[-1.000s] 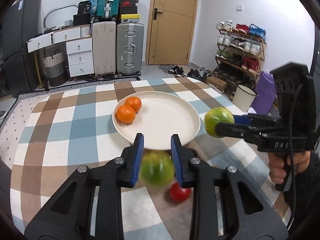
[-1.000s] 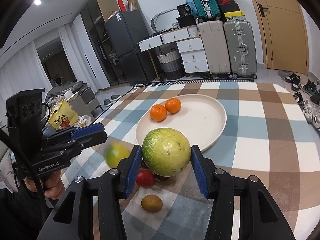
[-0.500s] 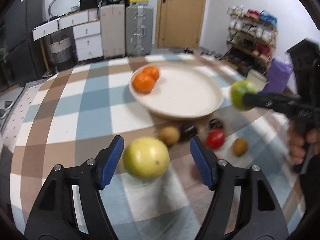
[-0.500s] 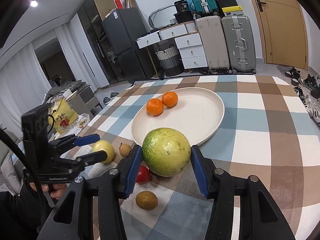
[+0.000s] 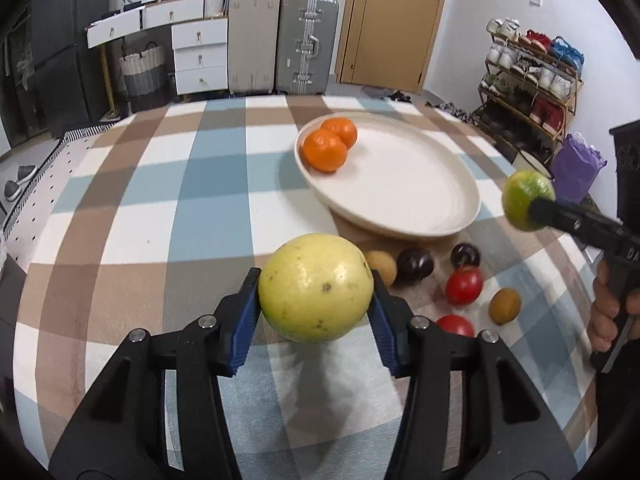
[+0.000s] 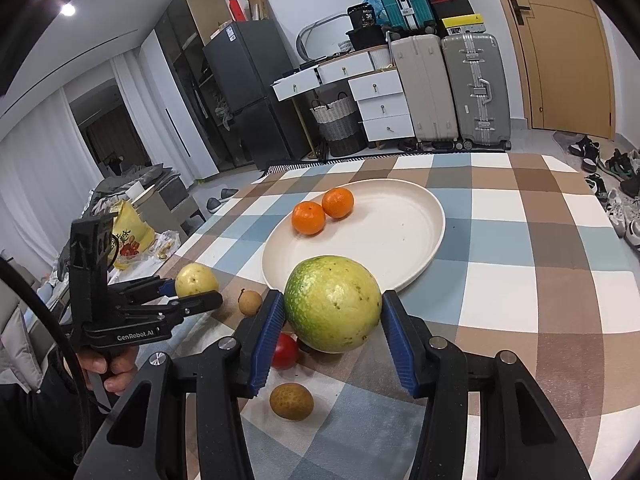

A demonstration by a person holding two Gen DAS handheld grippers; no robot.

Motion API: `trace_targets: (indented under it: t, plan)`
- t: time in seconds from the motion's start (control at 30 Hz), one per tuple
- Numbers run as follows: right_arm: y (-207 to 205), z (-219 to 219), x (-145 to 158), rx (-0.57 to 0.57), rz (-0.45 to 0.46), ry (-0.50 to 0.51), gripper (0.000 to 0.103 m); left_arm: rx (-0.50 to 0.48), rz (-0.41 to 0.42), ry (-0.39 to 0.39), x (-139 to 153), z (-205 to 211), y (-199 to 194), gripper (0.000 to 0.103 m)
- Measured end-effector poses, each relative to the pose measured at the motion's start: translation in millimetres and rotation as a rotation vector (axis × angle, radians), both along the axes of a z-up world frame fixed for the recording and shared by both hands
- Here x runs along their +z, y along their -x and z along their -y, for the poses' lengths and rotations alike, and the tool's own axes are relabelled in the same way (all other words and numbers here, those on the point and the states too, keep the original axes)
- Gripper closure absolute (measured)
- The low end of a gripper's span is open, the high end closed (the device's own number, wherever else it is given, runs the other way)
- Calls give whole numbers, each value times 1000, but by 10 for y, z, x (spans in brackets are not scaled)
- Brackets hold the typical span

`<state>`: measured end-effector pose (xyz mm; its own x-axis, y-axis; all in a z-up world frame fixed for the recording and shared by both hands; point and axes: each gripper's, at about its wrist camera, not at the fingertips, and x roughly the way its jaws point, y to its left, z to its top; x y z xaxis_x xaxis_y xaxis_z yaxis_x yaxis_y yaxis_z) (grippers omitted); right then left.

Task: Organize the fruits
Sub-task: 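Carry both green citrus fruits onto the plate and release them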

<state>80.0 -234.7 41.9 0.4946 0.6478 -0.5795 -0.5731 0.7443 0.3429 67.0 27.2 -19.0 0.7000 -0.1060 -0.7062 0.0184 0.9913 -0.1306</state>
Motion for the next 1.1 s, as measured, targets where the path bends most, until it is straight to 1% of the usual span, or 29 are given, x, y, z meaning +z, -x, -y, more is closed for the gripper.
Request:
trace_targets:
  t: [0.1, 0.23, 0.43, 0.67, 0.8, 0.9, 0.97, 1.1]
  plan:
    - [-14, 9, 29, -10, 2, 3, 53, -3, 31, -6, 129, 30, 13, 55]
    - [-53, 16, 106, -23, 8, 1, 53, -9, 51, -3, 266, 74, -37, 55]
    - [-144, -10, 235, -37, 23, 21, 53, -13, 77, -9, 426, 138, -178, 55]
    - [-308, -59, 302, -62, 18, 12, 53, -11, 105, -18, 566, 182, -403, 55]
    - [-407, -107, 299, -72, 12, 9, 53, -17, 116, -40, 601, 234, -538, 55]
    - [-473, -136, 288, -72, 7, 5, 53, -22, 117, -29, 604, 249, -634, 55]
    - [-523, -156, 277, -80, 6, 13, 53, -17, 125, -37, 597, 271, -692, 55]
    - [-593, -195, 240, -91, 8, 31, 53, -26, 123, -30, 529, 299, -810, 55]
